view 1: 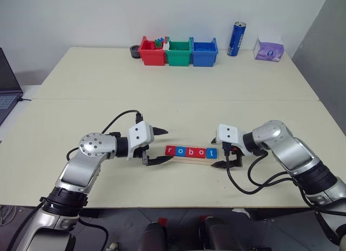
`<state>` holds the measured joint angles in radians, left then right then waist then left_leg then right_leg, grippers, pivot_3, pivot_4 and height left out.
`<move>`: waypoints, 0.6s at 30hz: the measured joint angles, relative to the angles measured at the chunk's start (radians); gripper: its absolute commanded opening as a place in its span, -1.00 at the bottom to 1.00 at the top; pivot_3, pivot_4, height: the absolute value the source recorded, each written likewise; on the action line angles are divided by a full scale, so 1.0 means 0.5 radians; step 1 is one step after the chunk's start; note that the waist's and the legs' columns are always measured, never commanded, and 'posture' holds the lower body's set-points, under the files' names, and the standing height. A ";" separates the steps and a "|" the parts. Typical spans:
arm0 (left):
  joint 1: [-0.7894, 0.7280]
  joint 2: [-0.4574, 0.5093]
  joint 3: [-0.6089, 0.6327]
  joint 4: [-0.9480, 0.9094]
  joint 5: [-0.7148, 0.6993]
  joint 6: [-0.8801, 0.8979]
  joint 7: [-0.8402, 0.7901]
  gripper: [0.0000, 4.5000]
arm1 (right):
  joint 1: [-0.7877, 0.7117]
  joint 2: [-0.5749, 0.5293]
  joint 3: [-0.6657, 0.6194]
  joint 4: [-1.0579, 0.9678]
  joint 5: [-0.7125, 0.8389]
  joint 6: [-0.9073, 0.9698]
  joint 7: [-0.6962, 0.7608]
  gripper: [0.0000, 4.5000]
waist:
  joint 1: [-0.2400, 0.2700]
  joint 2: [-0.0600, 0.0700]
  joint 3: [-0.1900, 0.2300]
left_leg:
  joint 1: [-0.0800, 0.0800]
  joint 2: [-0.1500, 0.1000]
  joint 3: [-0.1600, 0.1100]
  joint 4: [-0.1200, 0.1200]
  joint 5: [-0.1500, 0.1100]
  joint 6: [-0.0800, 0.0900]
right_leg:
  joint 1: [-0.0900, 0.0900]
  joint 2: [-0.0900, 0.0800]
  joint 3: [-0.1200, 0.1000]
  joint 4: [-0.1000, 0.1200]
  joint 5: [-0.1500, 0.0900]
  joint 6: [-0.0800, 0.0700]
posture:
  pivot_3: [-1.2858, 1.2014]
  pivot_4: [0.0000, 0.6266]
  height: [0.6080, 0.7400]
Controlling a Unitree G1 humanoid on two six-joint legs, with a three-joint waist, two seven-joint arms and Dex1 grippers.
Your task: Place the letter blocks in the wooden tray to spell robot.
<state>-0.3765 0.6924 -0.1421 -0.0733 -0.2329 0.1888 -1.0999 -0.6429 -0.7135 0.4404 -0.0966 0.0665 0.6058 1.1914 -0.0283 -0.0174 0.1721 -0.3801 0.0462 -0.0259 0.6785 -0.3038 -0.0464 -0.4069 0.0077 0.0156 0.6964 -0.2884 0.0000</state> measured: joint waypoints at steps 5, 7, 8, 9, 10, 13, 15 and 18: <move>0.011 -0.003 0.000 -0.002 0.001 0.000 0.000 1.00 | 0.005 -0.067 -0.140 -0.142 0.068 0.073 -0.022 0.74 | 0.001 0.000 0.000 | 0.000 0.000 0.000 0.000 0.000 0.000 | 0.000 -0.001 0.000 0.000 0.000 0.000 | 0.03 -0.52 1.00; 0.016 -0.004 0.000 -0.002 0.001 0.000 0.000 1.00 | 0.034 -0.113 -0.149 -0.156 0.050 0.034 -0.046 0.44 | 0.000 0.000 0.000 | 0.000 0.000 0.000 0.000 0.000 0.000 | 0.000 -0.001 -0.001 0.000 0.000 0.000 | 0.03 -0.52 1.00; 0.019 -0.004 0.000 -0.002 0.001 0.000 0.000 1.00 | 0.058 -0.127 -0.148 -0.155 0.038 0.016 -0.059 0.28 | 0.000 0.000 0.000 | 0.000 0.000 0.000 0.000 0.000 0.000 | 0.000 -0.001 0.000 0.000 0.000 0.000 | 0.03 -0.52 1.00; 0.020 -0.005 0.000 -0.002 0.001 0.000 -0.001 1.00 | 0.085 -0.136 -0.142 -0.148 0.003 -0.024 -0.081 0.09 | 0.000 0.000 0.000 | 0.000 0.000 0.001 0.000 0.000 0.000 | 0.000 -0.001 0.000 0.000 0.000 0.000 | 0.03 -0.52 1.00; 0.020 -0.006 0.000 -0.003 0.001 0.000 -0.002 1.00 | 0.098 -0.144 -0.128 -0.139 -0.026 -0.065 -0.091 -0.07 | 0.000 0.000 0.000 | 0.000 0.000 0.001 0.000 0.000 0.000 | 0.000 -0.001 0.000 0.000 0.000 0.000 | 0.03 -0.52 1.00; 0.020 -0.023 -0.004 -0.004 0.000 0.000 -0.002 1.00 | 0.111 -0.168 -0.100 -0.087 -0.131 -0.211 -0.126 -0.54 | 0.000 0.000 0.000 | 0.000 0.000 0.001 0.000 0.000 0.000 | 0.000 0.000 0.000 0.001 0.000 0.000 | 0.03 -0.52 1.00; 0.020 -0.023 -0.012 -0.005 0.000 0.000 -0.003 1.00 | 0.112 -0.170 -0.083 -0.050 -0.185 -0.282 -0.138 -0.85 | -0.001 0.000 0.000 | 0.000 0.000 0.001 0.000 0.000 0.000 | 0.000 0.000 0.000 0.001 0.000 0.000 | 0.03 -0.52 1.00; 0.020 -0.023 -0.014 -0.013 0.000 0.001 -0.003 1.00 | 0.124 -0.165 -0.047 -0.014 -0.253 -0.351 -0.154 -0.99 | 0.000 0.000 0.000 | 0.000 0.000 0.001 0.000 0.000 0.000 | 0.000 0.000 0.000 0.000 0.000 0.000 | 0.03 -0.52 1.00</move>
<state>-0.3665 0.6810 -0.1491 -0.0798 -0.2328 0.1895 -1.1013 -0.5807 -0.7960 0.4171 -0.1038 -0.0601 0.4301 1.1145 -0.0285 -0.0174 0.1722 -0.3800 0.0461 -0.0256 0.6785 -0.3038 -0.0464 -0.4069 0.0076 0.0158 0.6966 -0.2885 0.0000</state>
